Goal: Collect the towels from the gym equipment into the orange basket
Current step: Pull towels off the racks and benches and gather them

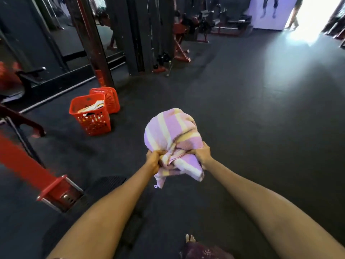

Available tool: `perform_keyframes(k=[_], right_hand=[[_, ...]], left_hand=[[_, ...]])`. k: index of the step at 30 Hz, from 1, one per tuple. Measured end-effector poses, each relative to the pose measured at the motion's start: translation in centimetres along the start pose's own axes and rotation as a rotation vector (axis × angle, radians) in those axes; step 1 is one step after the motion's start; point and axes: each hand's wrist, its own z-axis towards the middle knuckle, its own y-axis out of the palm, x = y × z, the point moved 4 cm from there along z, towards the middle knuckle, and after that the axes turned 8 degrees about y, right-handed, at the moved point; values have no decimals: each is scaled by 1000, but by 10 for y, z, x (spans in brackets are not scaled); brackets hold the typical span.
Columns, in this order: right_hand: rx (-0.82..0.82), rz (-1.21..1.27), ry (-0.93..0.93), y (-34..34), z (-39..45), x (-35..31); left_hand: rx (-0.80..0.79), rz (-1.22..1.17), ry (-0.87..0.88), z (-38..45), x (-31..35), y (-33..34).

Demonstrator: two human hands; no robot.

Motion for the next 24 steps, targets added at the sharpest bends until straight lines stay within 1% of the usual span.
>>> perform_keyframes(k=[3, 6, 9, 11, 12, 15, 17, 19, 22, 24], right_hand=[[-105, -48, 33, 12, 60, -40], [-142, -110, 4, 36, 120, -83], [-213, -187, 6, 77, 173, -112], [-252, -195, 11, 100, 198, -123], [-285, -207, 6, 118, 221, -133], [-306, -239, -23, 159, 275, -161], [-321, -237, -28, 187, 316, -184], [-333, -261, -27, 208, 347, -209], [-364, -292, -33, 246, 406, -263], [-359, -301, -70, 266, 437, -295]], left_hand=[[51, -36, 5, 48, 28, 20], [124, -102, 23, 97, 58, 29], [238, -116, 31, 145, 78, 18], [279, -141, -1, 169, 85, 10], [303, -165, 5, 195, 91, 5], [364, -173, 50, 261, 112, -7], [386, -183, 74, 311, 131, -12], [388, -195, 82, 345, 154, -11], [367, -220, 75, 415, 194, -11], [370, -220, 82, 455, 219, -11]])
